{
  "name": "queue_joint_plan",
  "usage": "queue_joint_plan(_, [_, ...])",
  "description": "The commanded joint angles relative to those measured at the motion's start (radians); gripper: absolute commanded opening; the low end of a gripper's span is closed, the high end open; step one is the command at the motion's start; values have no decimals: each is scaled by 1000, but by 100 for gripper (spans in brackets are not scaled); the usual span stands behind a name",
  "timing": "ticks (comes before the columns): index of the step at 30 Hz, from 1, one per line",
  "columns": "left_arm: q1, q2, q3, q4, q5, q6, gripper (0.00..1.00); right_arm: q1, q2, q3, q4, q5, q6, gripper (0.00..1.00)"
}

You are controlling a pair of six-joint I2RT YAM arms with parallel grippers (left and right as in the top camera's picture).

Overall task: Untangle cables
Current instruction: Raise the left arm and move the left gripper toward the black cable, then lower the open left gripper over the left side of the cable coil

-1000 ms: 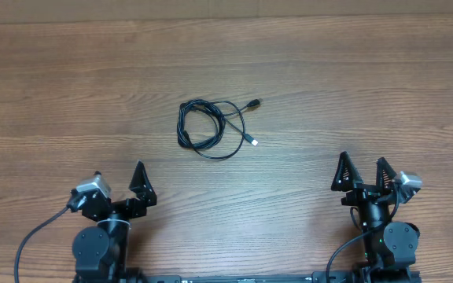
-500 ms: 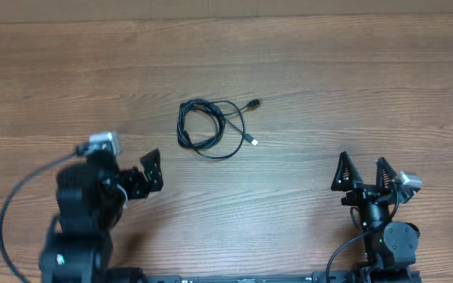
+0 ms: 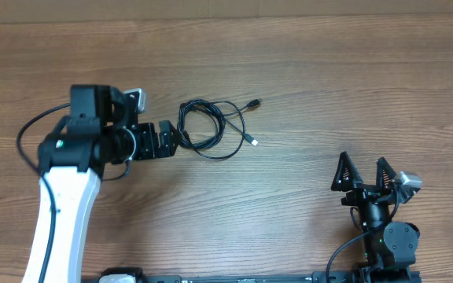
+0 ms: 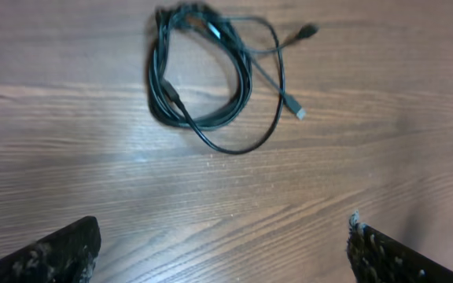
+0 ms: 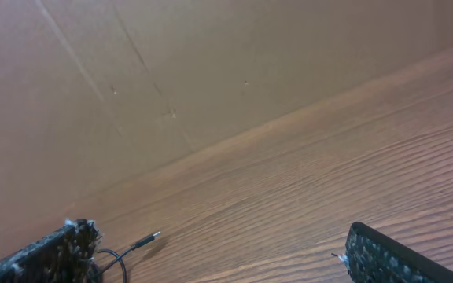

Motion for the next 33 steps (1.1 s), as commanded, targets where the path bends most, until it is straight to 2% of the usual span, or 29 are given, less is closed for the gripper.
queue_joint_plan(1, [-2, 90, 23, 12, 52, 14, 100, -4, -2, -9, 4, -1, 4, 100])
queue_joint_plan(6, [-2, 188, 23, 39, 116, 15, 100, -4, -2, -9, 4, -1, 4, 100])
queue_joint_plan(8, [-2, 216, 23, 52, 130, 15, 90, -4, -2, -9, 4, -1, 4, 100])
queue_joint_plan(9, [-2, 229, 23, 59, 130, 15, 79, -4, -2, -9, 4, -1, 4, 100])
queue_joint_plan(11, [-2, 248, 23, 64, 130, 15, 23, -4, -2, -9, 4, -1, 4, 100])
queue_joint_plan(12, [-2, 255, 23, 64, 130, 15, 4, -4, -2, -9, 4, -1, 4, 100])
queue_joint_plan(16, [-2, 273, 23, 64, 101, 7, 4, -4, -2, -9, 4, -1, 4, 100])
queue_joint_plan(21, [-9, 279, 23, 57, -37, -105, 6, -4, -2, -9, 4, -1, 4, 100])
queue_joint_plan(22, [-22, 279, 23, 55, -60, -124, 13, -4, -2, -9, 4, -1, 4, 100])
queue_joint_plan(26, [-63, 279, 23, 56, -82, -132, 18, -4, -2, -9, 4, -1, 4, 100])
queue_joint_plan(29, [-108, 279, 23, 56, -157, -193, 22, -4, -2, -9, 4, -1, 4, 100])
queue_joint_plan(33, [-187, 279, 23, 59, -242, -267, 43, -4, -2, -9, 4, -1, 4, 100])
